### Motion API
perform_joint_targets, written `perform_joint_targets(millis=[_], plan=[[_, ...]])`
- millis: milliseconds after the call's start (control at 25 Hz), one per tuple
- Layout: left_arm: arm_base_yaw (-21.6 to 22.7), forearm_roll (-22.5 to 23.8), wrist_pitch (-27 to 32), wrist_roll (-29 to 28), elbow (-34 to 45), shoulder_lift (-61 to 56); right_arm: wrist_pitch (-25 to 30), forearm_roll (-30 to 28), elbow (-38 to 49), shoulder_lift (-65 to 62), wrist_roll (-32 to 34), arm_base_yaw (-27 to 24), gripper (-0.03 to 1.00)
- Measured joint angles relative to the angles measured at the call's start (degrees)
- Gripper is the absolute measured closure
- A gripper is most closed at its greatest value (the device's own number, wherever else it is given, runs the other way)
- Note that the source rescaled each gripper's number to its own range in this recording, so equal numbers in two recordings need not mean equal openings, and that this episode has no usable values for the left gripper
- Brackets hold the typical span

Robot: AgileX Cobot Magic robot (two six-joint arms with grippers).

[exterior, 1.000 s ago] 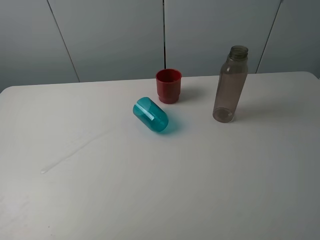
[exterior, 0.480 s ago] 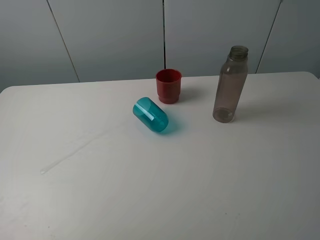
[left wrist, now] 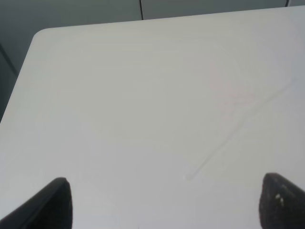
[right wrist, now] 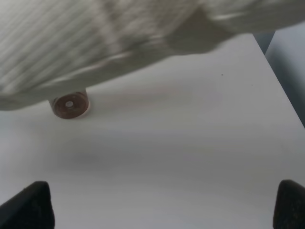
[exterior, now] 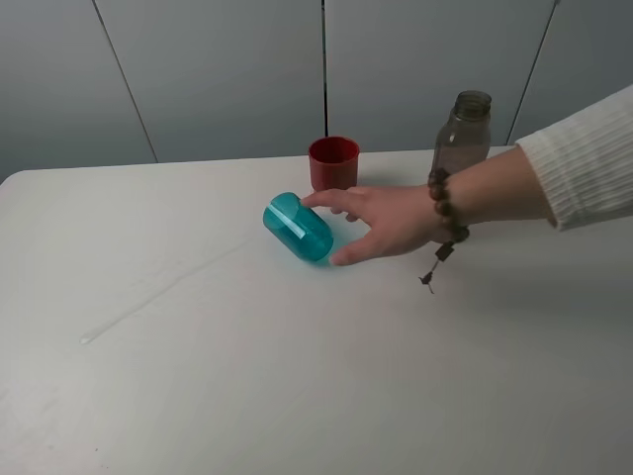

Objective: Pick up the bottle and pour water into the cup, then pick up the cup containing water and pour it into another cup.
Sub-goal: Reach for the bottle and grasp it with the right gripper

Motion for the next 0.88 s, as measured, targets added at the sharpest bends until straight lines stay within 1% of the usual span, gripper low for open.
perform_joint_targets(millis=[880], plan=[[0.00,0.00,0.00,0.00,0.00,0.00,0.00,0.19,0.00,0.00,-0.12,0.00,-0.03]])
